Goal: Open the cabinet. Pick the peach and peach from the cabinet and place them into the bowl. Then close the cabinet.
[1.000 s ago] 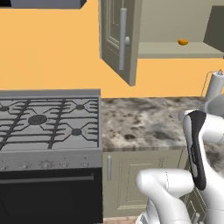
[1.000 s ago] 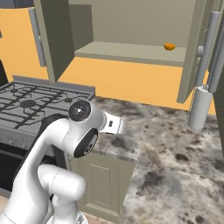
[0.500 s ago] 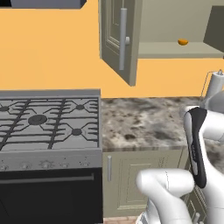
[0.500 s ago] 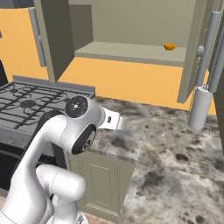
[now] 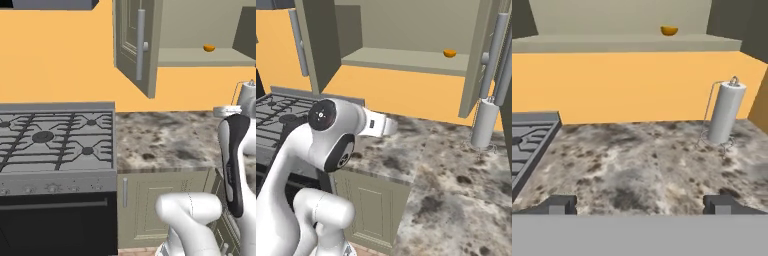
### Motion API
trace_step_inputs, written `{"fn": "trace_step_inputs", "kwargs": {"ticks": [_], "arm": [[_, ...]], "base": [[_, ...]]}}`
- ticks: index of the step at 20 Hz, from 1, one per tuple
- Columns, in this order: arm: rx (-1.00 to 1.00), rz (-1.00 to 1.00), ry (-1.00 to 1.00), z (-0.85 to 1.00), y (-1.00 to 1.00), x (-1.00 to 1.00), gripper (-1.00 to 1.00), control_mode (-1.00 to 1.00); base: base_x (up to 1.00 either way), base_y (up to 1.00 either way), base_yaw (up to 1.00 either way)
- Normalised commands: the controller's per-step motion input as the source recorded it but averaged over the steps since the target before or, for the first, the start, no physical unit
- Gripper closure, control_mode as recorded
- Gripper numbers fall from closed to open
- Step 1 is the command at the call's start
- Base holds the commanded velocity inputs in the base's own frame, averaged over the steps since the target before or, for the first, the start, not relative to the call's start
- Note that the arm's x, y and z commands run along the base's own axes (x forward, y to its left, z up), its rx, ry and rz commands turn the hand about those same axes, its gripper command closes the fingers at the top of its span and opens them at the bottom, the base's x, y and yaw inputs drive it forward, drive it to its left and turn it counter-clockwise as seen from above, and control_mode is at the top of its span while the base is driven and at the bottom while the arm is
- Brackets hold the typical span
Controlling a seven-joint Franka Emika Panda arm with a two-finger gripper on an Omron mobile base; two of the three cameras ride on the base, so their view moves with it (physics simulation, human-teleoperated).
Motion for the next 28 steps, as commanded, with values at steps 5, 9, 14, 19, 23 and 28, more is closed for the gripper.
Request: {"fn": "trace_step_inputs", "kwargs": {"ticks": [5,9,14,19,23,28], "arm": [[-0.18,0.0,-0.5,0.45,0.41,-0.53,-1.0,-1.0],[-0.08,0.0,-0.39,0.54,0.61,-0.32,-1.0,-1.0],[-0.04,0.0,-0.24,0.85,0.73,-0.06,-1.0,-1.0],[-0.08,0.02,-0.17,0.82,0.68,-0.09,-1.0,-1.0],[0.0,0.0,-0.01,0.0,0.18,0.0,-1.0,-1.0],[0.0,0.0,0.0,-0.13,0.72,-0.04,-1.0,-1.0]], "base": [[0.0,0.0,0.0],[0.0,0.0,0.0],[0.0,0.0,0.0],[0.0,0.0,0.0],[0.0,0.0,0.0],[0.0,0.0,0.0]]}}
